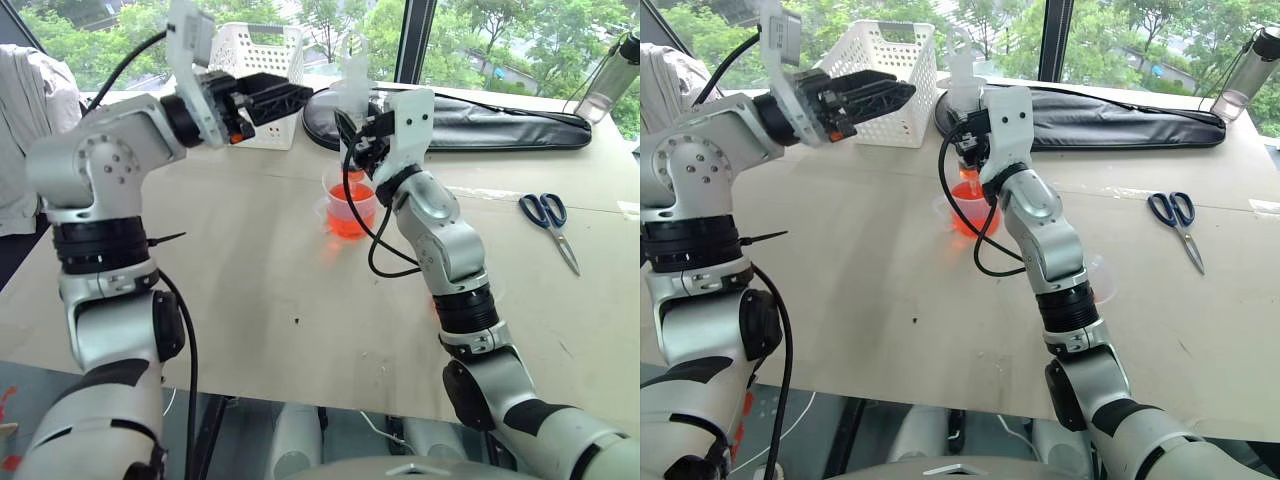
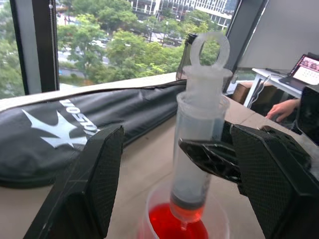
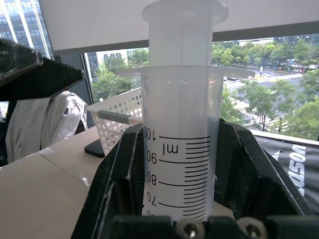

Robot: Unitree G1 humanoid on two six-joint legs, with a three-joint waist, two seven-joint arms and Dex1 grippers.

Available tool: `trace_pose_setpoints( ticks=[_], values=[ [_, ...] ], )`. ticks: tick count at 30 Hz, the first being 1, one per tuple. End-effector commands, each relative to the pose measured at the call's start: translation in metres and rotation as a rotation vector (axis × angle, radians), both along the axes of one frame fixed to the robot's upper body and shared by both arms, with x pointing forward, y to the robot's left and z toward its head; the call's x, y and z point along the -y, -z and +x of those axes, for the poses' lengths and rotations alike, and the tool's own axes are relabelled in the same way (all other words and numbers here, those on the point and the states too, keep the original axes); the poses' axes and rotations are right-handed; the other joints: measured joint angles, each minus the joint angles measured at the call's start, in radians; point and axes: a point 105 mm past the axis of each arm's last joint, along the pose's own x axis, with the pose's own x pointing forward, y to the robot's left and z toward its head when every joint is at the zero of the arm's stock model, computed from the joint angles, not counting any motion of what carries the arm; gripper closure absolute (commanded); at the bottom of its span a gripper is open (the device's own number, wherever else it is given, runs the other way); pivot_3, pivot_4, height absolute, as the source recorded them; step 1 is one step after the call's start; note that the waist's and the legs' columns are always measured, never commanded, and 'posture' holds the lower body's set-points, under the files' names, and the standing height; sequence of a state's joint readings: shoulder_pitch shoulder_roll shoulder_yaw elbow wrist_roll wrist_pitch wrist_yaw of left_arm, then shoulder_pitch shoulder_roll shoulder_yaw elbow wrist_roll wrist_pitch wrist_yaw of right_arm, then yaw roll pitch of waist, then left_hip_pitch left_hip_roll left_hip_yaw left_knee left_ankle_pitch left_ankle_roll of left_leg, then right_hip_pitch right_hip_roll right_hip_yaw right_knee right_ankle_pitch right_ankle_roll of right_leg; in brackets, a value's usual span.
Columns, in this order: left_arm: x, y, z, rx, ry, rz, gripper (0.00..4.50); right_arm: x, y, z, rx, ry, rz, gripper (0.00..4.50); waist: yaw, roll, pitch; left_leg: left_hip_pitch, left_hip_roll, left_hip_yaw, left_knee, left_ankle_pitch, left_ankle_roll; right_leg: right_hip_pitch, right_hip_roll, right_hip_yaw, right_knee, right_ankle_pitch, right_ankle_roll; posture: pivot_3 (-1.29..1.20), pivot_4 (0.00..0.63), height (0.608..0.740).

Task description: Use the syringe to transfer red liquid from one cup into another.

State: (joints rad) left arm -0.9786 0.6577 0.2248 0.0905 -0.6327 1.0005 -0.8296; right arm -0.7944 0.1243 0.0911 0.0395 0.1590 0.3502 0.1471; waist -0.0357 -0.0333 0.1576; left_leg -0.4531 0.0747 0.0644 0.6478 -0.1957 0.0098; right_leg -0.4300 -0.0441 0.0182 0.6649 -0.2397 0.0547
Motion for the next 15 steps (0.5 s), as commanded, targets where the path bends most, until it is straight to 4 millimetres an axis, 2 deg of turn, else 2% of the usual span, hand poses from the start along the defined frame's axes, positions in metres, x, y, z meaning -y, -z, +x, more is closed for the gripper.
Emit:
trace_pose_setpoints(
  ticks=[1, 6, 12, 15],
  values=[
    [0.016, 0.003, -0.008, 0.017, 0.053, 0.005, 1.07, 0.0, -0.016, -0.01, 0.061, -0.023, 0.022, 2.95, 0.002, 0.0, 0.0, 0.0, 0.0, 0.0, 0.0, 0.0, 0.0, 0.0, 0.0, 0.0, 0.0, 0.0, 0.0, 0.0, 0.15, 0.724],
    [0.032, 0.024, -0.01, -0.004, 0.093, 0.035, 1.07, 0.0, -0.015, -0.01, 0.052, -0.03, 0.025, 2.95, 0.003, 0.0, 0.0, 0.0, 0.0, -0.001, 0.001, 0.0, 0.0, 0.001, 0.0, -0.001, 0.0, 0.0, 0.0, 0.0, 0.15, 0.724],
    [0.038, 0.047, -0.01, 0.001, 0.091, 0.112, 1.07, 0.002, -0.019, -0.011, 0.051, -0.027, 0.03, 2.95, -0.003, 0.0, 0.0, 0.0, 0.0, -0.002, 0.0, 0.0, 0.0, 0.001, 0.0, -0.001, 0.001, 0.0, 0.0, 0.0, 0.15, 0.724],
    [0.042, 0.051, -0.006, 0.025, 0.078, 0.128, 1.07, 0.002, -0.02, -0.013, 0.05, -0.034, 0.033, 2.95, -0.002, 0.0, 0.0, 0.0, 0.0, -0.001, 0.0, 0.0, 0.0, 0.001, 0.0, -0.001, 0.0, 0.0, 0.0, 0.0, 0.15, 0.724]
  ],
)
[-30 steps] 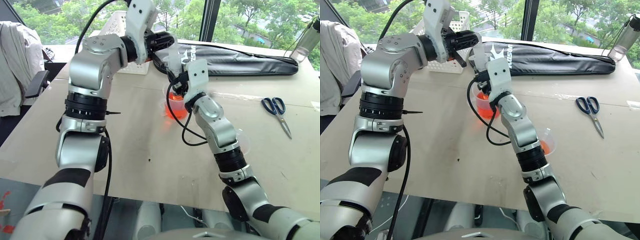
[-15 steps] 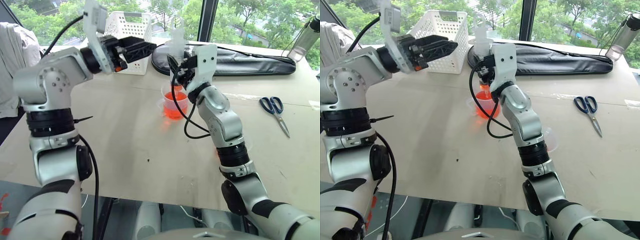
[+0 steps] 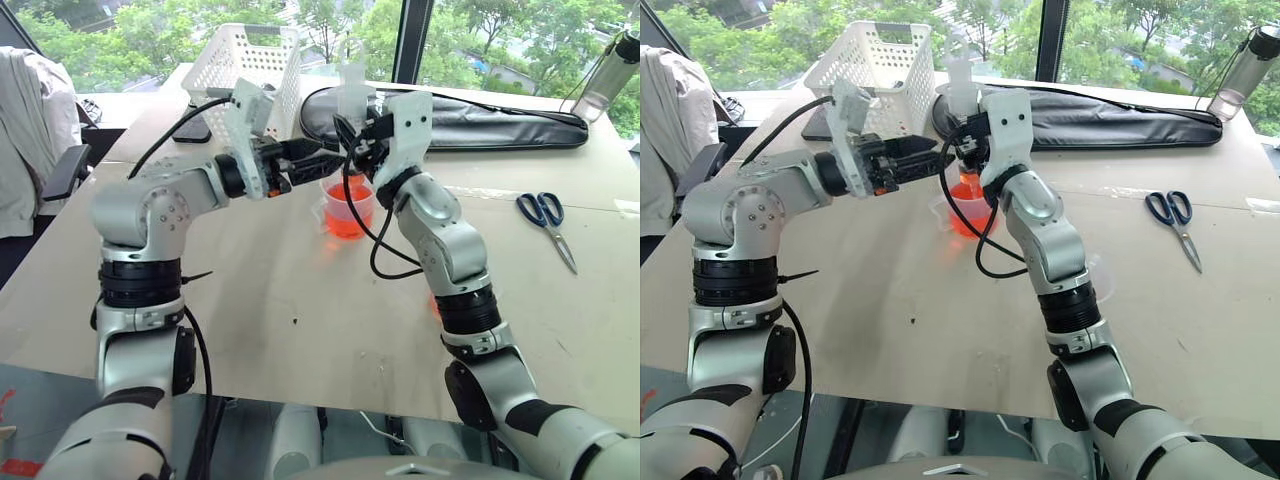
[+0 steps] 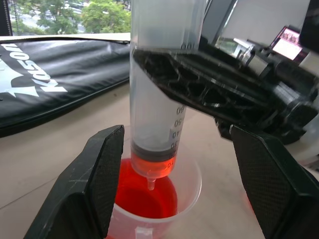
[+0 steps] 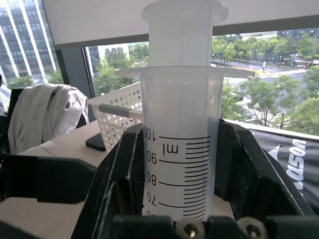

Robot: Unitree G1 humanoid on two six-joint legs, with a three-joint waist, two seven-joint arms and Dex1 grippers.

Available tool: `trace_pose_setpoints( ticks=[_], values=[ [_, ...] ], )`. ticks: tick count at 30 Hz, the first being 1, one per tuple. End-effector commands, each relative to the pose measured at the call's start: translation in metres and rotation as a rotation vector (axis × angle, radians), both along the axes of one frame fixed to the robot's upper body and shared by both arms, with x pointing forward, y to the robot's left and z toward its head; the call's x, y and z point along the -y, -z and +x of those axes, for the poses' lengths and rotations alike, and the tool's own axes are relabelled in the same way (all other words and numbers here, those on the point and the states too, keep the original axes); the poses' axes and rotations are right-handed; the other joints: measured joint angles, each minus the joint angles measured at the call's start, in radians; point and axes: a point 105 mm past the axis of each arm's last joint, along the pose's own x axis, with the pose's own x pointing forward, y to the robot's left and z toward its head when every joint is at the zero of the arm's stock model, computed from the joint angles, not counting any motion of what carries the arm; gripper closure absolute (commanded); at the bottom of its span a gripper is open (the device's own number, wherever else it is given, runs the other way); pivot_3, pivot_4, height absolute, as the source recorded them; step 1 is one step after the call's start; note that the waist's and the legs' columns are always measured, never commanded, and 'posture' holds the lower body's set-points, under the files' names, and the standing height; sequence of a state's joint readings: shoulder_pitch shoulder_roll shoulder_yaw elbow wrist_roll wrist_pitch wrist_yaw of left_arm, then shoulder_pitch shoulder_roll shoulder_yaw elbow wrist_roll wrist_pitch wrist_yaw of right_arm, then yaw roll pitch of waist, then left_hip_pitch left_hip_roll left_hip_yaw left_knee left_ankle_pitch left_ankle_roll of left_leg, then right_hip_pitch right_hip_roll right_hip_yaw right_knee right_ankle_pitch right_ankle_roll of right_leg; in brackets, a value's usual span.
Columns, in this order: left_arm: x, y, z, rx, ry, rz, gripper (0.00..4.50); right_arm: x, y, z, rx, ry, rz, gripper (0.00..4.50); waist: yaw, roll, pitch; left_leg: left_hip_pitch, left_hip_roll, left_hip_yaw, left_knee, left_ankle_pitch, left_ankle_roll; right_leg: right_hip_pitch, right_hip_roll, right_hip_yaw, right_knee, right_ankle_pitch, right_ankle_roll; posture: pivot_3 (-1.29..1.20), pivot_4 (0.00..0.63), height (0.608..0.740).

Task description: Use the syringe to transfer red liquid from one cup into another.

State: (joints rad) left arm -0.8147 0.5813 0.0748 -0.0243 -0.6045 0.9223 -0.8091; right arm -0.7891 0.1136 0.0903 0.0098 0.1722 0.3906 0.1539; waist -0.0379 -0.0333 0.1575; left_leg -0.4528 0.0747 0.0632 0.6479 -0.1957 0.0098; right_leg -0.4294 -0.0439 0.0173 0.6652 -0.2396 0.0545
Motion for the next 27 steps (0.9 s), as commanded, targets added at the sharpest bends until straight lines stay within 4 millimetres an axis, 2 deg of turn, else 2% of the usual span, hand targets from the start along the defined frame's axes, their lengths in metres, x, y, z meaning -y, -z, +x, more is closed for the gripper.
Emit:
trace_pose_setpoints(
  ticks=[1, 4, 8, 18, 20, 27],
  values=[
    [0.006, -0.011, 0.001, 0.1, 0.001, 0.017, 1.07, -0.001, -0.021, -0.011, 0.064, -0.026, 0.04, 2.95, 0.001, 0.0, 0.0, 0.0, 0.0, 0.0, 0.0, 0.0, 0.0, 0.0, 0.0, 0.0, 0.0, 0.0, 0.0, 0.0, 0.15, 0.724],
    [0.008, -0.008, 0.006, 0.144, -0.019, 0.048, 1.07, -0.002, -0.022, -0.013, 0.064, -0.035, 0.038, 2.96, 0.004, 0.0, 0.0, 0.0, 0.0, 0.0, 0.0, 0.0, 0.0, 0.0, 0.0, 0.0, 0.0, 0.0, 0.0, 0.0, 0.15, 0.724],
    [0.01, -0.015, 0.012, 0.173, -0.039, 0.016, 1.07, -0.003, -0.022, -0.014, 0.063, -0.045, 0.031, 2.96, 0.004, 0.0, 0.0, 0.0, 0.0, 0.0, 0.0, 0.0, 0.0, 0.0, 0.0, 0.0, 0.0, 0.0, 0.0, 0.0, 0.15, 0.724],
    [0.015, -0.017, 0.016, 0.187, -0.034, -0.01, 1.07, -0.005, -0.022, -0.016, 0.062, -0.058, 0.022, 2.96, 0.003, 0.0, 0.0, 0.0, 0.0, 0.0, 0.0, 0.0, 0.0, 0.0, 0.0, 0.0, 0.0, 0.0, 0.0, 0.0, 0.15, 0.724],
    [0.01, -0.016, 0.013, 0.175, -0.017, -0.013, 1.07, -0.005, -0.021, -0.016, 0.063, -0.056, 0.017, 2.96, 0.003, 0.0, 0.0, 0.0, 0.0, 0.0, 0.0, 0.0, 0.0, 0.0, 0.0, 0.0, 0.0, 0.0, 0.0, 0.0, 0.15, 0.724],
    [-0.029, -0.029, -0.011, -0.014, 0.097, -0.119, 1.07, -0.002, -0.018, -0.012, 0.067, -0.037, -0.003, 2.96, -0.005, 0.0, 0.0, 0.0, 0.0, 0.0, 0.0, 0.0, 0.0, 0.0, 0.0, 0.0, 0.0, 0.0, 0.0, 0.0, 0.15, 0.724]
  ],
)
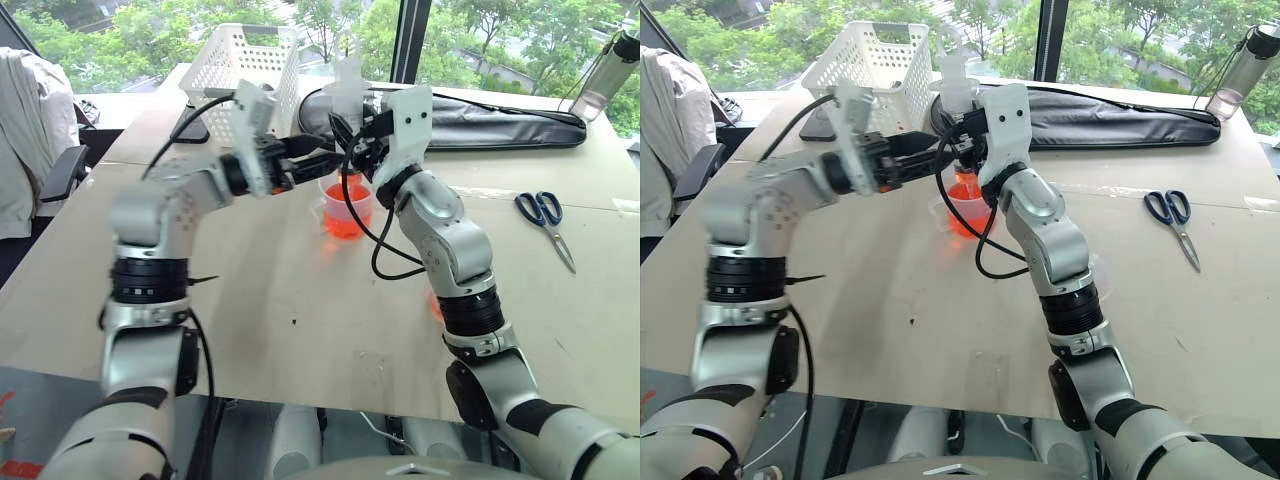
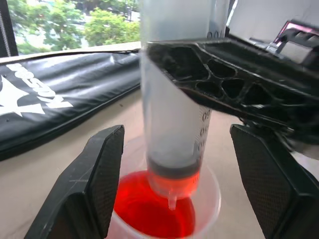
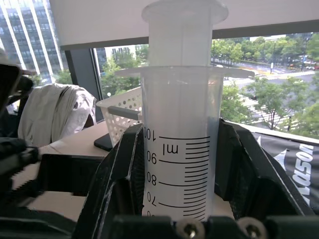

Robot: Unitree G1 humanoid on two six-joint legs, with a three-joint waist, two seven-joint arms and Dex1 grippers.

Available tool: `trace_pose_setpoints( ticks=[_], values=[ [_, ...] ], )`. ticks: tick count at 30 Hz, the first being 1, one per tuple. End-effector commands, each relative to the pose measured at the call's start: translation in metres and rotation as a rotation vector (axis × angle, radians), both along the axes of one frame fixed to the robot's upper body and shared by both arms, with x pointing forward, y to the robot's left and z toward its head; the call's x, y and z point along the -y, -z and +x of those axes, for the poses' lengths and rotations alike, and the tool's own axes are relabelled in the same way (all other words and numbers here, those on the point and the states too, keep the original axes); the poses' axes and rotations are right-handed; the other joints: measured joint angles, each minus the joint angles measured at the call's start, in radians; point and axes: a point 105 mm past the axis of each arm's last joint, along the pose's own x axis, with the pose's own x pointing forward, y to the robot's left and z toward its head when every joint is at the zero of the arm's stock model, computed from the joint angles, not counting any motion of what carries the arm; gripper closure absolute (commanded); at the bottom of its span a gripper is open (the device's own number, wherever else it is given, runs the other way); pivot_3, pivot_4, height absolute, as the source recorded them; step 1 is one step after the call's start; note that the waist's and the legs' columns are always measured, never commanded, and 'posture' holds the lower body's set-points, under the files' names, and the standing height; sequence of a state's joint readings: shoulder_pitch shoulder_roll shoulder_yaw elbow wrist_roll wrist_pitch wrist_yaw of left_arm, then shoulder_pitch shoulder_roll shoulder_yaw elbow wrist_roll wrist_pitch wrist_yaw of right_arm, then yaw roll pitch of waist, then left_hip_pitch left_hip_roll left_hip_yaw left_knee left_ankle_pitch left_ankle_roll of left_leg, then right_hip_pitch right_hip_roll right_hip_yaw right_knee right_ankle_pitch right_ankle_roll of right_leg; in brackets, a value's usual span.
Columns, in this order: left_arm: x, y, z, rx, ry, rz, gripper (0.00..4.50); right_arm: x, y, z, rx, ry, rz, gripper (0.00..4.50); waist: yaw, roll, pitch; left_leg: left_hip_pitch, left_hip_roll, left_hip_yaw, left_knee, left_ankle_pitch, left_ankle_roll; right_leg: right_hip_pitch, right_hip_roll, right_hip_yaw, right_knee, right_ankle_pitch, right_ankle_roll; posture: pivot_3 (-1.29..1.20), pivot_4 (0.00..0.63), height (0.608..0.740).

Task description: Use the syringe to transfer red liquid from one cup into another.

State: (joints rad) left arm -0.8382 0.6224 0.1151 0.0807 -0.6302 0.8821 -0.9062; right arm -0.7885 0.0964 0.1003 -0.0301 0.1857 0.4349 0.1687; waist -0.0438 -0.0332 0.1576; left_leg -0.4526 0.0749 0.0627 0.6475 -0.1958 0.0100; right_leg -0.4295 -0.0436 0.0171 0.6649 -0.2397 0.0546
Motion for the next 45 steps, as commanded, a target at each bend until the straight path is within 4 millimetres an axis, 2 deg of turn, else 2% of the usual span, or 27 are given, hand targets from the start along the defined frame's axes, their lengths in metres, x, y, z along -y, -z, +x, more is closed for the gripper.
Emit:
trace_pose_setpoints(
  ticks=[1, 5, 15, 19, 27, 28, 29, 30, 33, 34, 35, 36, 39, 45],
  values=[
    [-0.014, -0.023, -0.014, -0.017, 0.067, -0.069, 1.07, -0.001, -0.016, -0.007, 0.068, -0.013, 0.015, 2.96, 0.002, 0.0, 0.0, 0.0, 0.0, 0.0, 0.0, 0.0, 0.0, 0.0, 0.0, 0.0, 0.0, 0.0, 0.0, 0.0, 0.15, 0.724],
    [-0.015, -0.033, -0.006, -0.011, 0.029, -0.086, 1.07, -0.002, -0.017, -0.006, 0.079, -0.012, 0.007, 2.96, 0.013, 0.0, 0.0, -0.001, 0.0, 0.0, 0.001, 0.0, 0.0, 0.001, 0.0, -0.001, 0.0, 0.0, 0.0, 0.0, 0.15, 0.724],
    [0.015, -0.045, 0.01, 0.006, 0.01, -0.095, 1.07, -0.01, -0.015, -0.014, 0.125, -0.032, -0.046, 2.97, 0.022, 0.0, 0.0, 0.0, 0.0, 0.0, 0.001, 0.0, 0.0, 0.001, 0.0, -0.001, 0.0, 0.0, 0.0, 0.0, 0.15, 0.724],
    [0.019, -0.049, 0.017, 0.02, -0.014, -0.102, 0.0, -0.011, -0.016, -0.015, 0.135, -0.029, -0.05, 2.97, 0.023, 0.0, 0.0, 0.0, 0.0, 0.0, 0.001, 0.0, 0.0, 0.0, 0.0, -0.001, -0.001, 0.0, 0.0, 0.0, 0.15, 0.724],
    [0.027, -0.041, 0.021, 0.029, -0.014, -0.053, 0.0, -0.012, -0.016, -0.016, 0.146, -0.024, -0.052, 2.97, 0.026, 0.0, 0.0, 0.0, 0.0, 0.0, 0.001, 0.0, 0.0, 0.001, 0.0, 0.0, 0.0, 0.0, 0.0, 0.0, 0.15, 0.724],
    [0.027, -0.04, 0.021, 0.029, -0.011, -0.052, 0.51, -0.011, -0.017, -0.016, 0.148, -0.023, -0.052, 2.97, 0.026, 0.0, 0.0, 0.0, 0.0, 0.0, 0.001, 0.0, 0.0, 0.0, 0.0, 0.0, 0.0, 0.0, 0.0, 0.0, 0.15, 0.724],
    [0.028, -0.04, 0.021, 0.032, -0.009, -0.051, 0.7, -0.011, -0.017, -0.016, 0.149, -0.023, -0.053, 2.97, 0.026, 0.0, 0.0, 0.0, 0.0, 0.0, 0.001, 0.0, 0.0, 0.0, 0.0, 0.0, 0.0, 0.0, 0.0, 0.0, 0.15, 0.724],
    [0.029, -0.039, 0.021, 0.032, -0.004, -0.05, 1.11, -0.011, -0.017, -0.016, 0.15, -0.023, -0.052, 2.97, 0.026, 0.0, 0.0, 0.0, 0.0, 0.0, 0.001, 0.0, 0.0, 0.0, 0.0, 0.0, -0.001, 0.0, 0.0, 0.0, 0.15, 0.724],
    [0.032, -0.038, 0.019, 0.03, 0.009, -0.046, 2.5, -0.011, -0.017, -0.017, 0.153, -0.022, -0.051, 2.97, 0.026, 0.0, 0.0, -0.001, 0.0, 0.0, 0.001, 0.0, 0.0, 0.001, 0.0, 0.0, -0.001, 0.0, 0.0, 0.0, 0.15, 0.724],
    [0.033, -0.037, 0.019, 0.03, 0.013, -0.045, 2.75, -0.012, -0.018, -0.017, 0.155, -0.026, -0.05, 2.97, 0.025, 0.0, -0.004, -0.001, 0.0, 0.0, 0.001, 0.0, 0.0, 0.001, 0.0, 0.0, 0.0, 0.0, 0.0, 0.0, 0.0, 0.724],
    [0.033, -0.036, 0.019, 0.029, 0.014, -0.045, 2.77, -0.012, -0.018, -0.017, 0.157, -0.028, -0.049, 2.97, 0.018, 0.0, -0.029, 0.0, 0.0, 0.0, 0.001, 0.0, 0.0, 0.001, 0.0, 0.0, 0.0, 0.0, 0.0, 0.0, 0.0, 0.724],
    [0.034, -0.036, 0.019, 0.029, 0.015, -0.044, 2.79, -0.012, -0.018, -0.017, 0.159, -0.029, -0.048, 2.97, 0.015, 0.0, -0.039, -0.007, -0.001, -0.002, 0.002, 0.004, -0.007, -0.005, 0.0, -0.001, 0.001, 0.0, 0.0, 0.0, 0.0, 0.724],
    [0.034, -0.035, 0.018, 0.029, 0.017, -0.045, 2.79, -0.011, -0.018, -0.017, 0.15, -0.04, -0.046, 2.97, 0.005, -0.001, -0.052, -0.007, -0.001, -0.003, 0.001, 0.005, -0.008, -0.004, 0.0, -0.003, -0.001, 0.0, 0.0, 0.0, 0.0, 0.724],
    [0.027, -0.042, 0.021, 0.055, -0.012, -0.066, 2.96, 0.0, -0.015, -0.013, 0.128, -0.025, -0.041, 0.08, -0.001, -0.001, -0.06, -0.004, -0.001, -0.003, 0.002, 0.004, -0.007, -0.002, 0.0, -0.003, 0.002, 0.003, 0.0, 0.0, 0.0, 0.724]
  ],
)
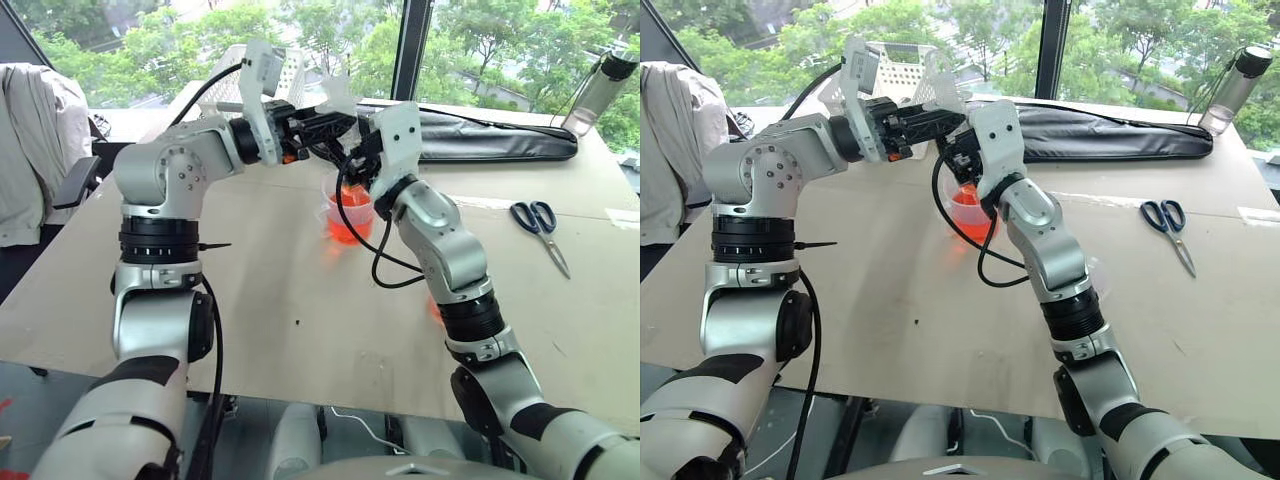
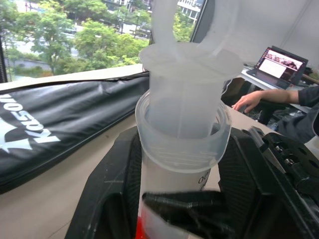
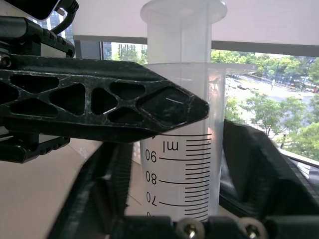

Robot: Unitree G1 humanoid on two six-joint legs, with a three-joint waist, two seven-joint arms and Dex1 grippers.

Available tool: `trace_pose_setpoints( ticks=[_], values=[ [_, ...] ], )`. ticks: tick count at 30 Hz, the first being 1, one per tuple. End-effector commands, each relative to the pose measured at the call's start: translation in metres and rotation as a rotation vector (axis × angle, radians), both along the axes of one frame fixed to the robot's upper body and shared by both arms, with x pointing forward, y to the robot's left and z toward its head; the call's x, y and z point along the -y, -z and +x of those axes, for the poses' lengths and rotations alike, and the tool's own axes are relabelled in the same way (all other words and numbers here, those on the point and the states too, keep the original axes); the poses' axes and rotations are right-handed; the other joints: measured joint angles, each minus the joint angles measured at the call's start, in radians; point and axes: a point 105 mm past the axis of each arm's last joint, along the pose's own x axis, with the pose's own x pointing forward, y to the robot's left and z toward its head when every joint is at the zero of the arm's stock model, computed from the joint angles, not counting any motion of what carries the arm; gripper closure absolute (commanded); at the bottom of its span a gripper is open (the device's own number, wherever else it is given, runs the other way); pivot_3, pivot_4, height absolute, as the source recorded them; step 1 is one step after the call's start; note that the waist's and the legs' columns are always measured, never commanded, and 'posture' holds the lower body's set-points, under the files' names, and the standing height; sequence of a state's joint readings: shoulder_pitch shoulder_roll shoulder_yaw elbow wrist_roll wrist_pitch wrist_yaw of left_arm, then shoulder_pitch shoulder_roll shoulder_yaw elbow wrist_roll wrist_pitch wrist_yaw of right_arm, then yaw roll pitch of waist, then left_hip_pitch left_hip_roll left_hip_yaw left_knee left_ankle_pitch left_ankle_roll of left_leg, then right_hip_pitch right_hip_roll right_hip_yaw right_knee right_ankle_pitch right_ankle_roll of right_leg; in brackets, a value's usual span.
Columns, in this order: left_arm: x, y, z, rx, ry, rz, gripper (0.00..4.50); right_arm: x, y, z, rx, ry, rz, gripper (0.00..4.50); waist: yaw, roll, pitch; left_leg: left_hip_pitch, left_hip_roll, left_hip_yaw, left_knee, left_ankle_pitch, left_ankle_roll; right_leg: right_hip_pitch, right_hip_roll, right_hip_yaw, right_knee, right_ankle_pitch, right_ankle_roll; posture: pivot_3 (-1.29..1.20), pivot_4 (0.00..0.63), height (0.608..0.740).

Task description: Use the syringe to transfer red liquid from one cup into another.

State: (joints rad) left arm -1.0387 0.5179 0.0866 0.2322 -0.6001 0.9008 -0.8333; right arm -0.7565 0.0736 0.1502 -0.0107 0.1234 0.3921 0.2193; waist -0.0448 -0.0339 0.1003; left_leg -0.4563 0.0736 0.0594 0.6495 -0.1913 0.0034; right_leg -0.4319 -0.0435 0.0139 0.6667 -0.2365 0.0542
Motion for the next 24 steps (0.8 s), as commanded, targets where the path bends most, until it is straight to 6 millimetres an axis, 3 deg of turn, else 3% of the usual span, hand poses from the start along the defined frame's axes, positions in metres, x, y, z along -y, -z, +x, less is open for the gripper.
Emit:
trace_pose_setpoints(
  ticks=[1, 12, 15, 19, 24],
  values=[
    [-0.006, -0.013, 0.0, 0.055, -0.02, -0.014, 2.96, 0.008, -0.03, -0.01, 0.099, -0.007, 0.055, 0.0, 0.0, 0.0, -0.004, 0.001, 0.0, 0.0, 0.0, 0.0, 0.001, 0.0, 0.0, 0.0, 0.001, 0.0, 0.0, 0.0, 0.0, 0.724],
    [-0.017, -0.043, 0.001, 0.149, -0.062, -0.091, 2.96, 0.023, -0.046, -0.022, 0.148, -0.042, 0.088, 0.0, 0.001, 0.0, -0.006, 0.002, 0.0, 0.0, 0.0, 0.001, -0.001, 0.001, 0.0, 0.001, 0.004, 0.0, 0.0, 0.0, 0.0, 0.724],
    [-0.02, -0.054, 0.001, 0.155, -0.072, -0.106, 2.96, 0.038, -0.057, -0.034, 0.153, -0.08, 0.144, 0.0, 0.003, 0.0, -0.006, 0.002, 0.0, 0.0, 0.0, 0.001, -0.001, 0.001, 0.0, 0.001, 0.004, 0.0, 0.0, 0.0, 0.0, 0.724],
    [-0.021, -0.038, 0.004, 0.123, -0.086, -0.064, 2.96, 0.053, -0.058, -0.04, 0.148, -0.082, 0.152, 0.0, 0.002, 0.0, -0.009, 0.003, 0.0, 0.0, 0.0, 0.001, -0.001, 0.001, 0.0, 0.001, 0.005, 0.0, 0.0, 0.0, 0.0, 0.724],
    [-0.013, -0.055, -0.007, 0.055, 0.001, -0.206, 2.96, 0.077, -0.064, -0.051, 0.14, -0.088, 0.197, 0.0, 0.002, 0.0, -0.011, 0.003, 0.0, 0.0, 0.001, 0.0, 0.0, 0.001, 0.0, 0.001, 0.006, 0.0, 0.0, 0.0, 0.0, 0.724]
  ],
)
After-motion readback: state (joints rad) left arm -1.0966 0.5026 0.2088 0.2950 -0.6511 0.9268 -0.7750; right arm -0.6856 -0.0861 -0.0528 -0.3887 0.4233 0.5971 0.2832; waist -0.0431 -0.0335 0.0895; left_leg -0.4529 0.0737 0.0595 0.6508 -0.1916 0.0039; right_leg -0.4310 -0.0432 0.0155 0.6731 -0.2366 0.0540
